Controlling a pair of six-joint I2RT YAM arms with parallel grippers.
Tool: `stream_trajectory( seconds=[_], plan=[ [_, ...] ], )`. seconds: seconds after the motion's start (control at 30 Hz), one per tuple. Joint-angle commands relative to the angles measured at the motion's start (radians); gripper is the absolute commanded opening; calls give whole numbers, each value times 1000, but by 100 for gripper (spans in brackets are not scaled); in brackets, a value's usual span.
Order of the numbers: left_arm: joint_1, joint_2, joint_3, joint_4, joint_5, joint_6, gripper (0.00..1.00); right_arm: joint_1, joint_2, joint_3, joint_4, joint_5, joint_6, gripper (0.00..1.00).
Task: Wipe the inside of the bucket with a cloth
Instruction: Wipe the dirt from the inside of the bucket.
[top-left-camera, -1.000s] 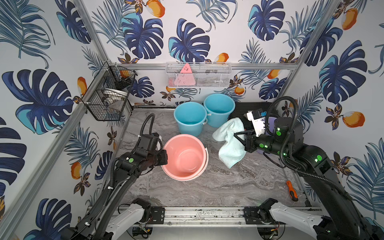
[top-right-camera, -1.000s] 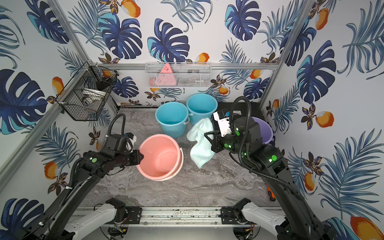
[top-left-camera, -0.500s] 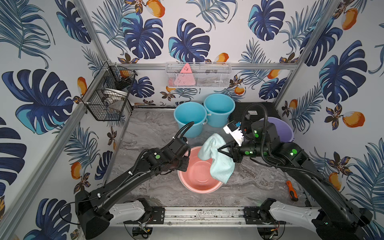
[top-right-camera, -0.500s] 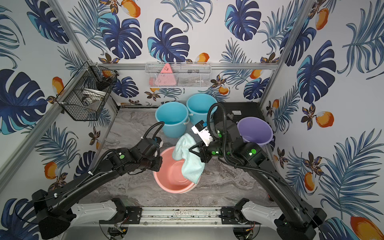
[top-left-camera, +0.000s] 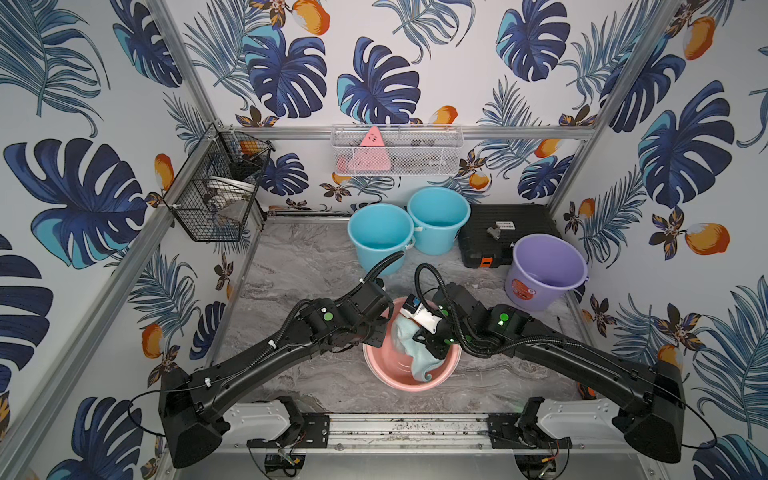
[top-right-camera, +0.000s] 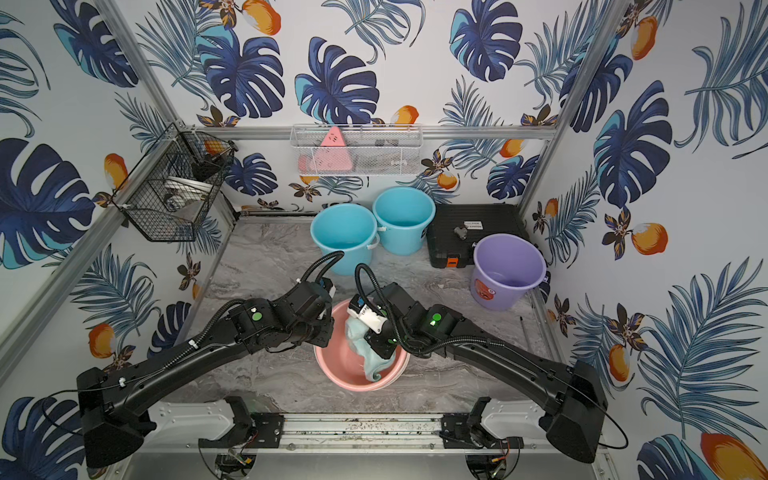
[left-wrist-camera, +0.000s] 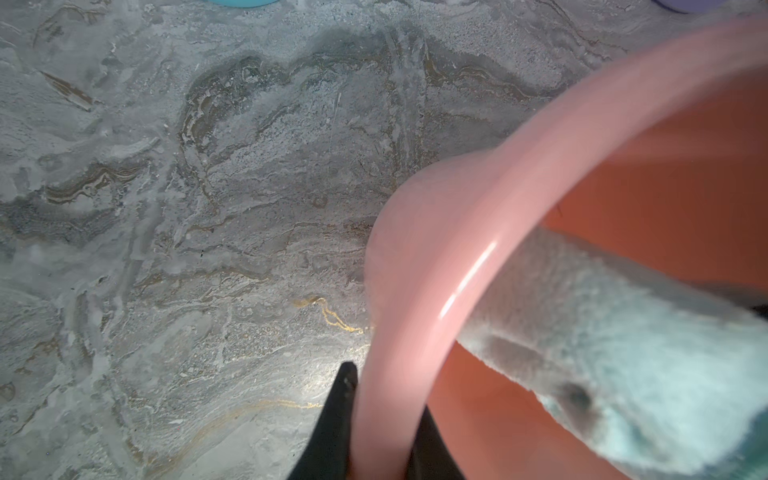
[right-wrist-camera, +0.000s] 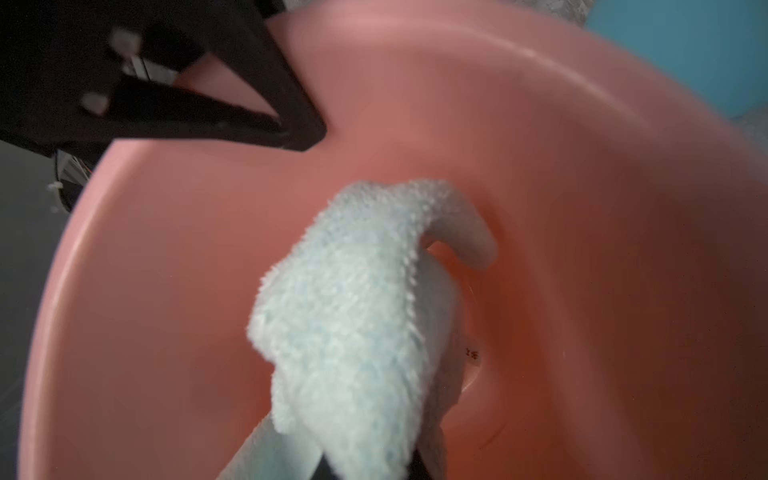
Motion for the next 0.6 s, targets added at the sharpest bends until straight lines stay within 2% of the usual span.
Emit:
stream_trajectory(
  seconds=[0.0,0.17,0.33,0.57],
  plan=[
    [-2,-4,-2,72,21,-17,0,19,-9,-49,150,42,-149,0],
    [-2,-1,-4,76,23,-11,0,40,3,-86,162,58,-289,0],
    [-2,17,-4,80,41,2,0,87,26,-98,157,20,-419,0],
    [-2,21,-11,76,59,12,0,93,62,-147,156,8,-492,0]
  ],
)
